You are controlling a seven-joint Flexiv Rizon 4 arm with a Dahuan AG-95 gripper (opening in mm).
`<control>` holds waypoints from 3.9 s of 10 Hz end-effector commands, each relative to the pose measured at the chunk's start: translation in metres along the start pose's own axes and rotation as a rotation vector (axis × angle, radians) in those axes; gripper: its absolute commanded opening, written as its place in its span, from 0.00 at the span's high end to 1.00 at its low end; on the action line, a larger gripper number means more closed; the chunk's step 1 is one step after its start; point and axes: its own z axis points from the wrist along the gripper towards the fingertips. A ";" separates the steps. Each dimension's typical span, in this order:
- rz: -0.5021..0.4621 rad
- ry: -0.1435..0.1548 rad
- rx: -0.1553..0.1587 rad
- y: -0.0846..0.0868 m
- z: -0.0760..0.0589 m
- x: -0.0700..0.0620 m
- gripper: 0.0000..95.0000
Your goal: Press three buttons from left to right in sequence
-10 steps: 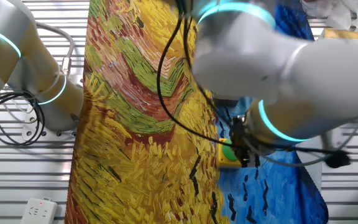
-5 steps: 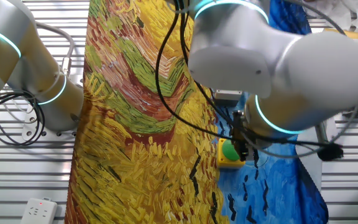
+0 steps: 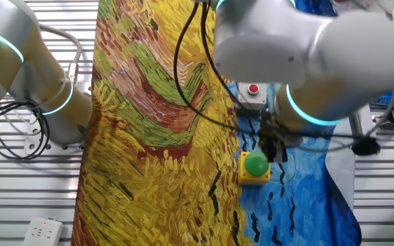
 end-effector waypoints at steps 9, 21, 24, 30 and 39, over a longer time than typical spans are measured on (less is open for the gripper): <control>0.079 -0.003 -0.013 0.044 -0.015 -0.017 1.00; 0.103 0.006 0.002 0.082 -0.011 -0.038 1.00; 0.110 0.006 -0.010 0.082 -0.010 -0.037 1.00; 0.024 0.003 -0.059 0.082 -0.010 -0.037 1.00; -0.128 0.010 -0.047 0.082 -0.010 -0.037 1.00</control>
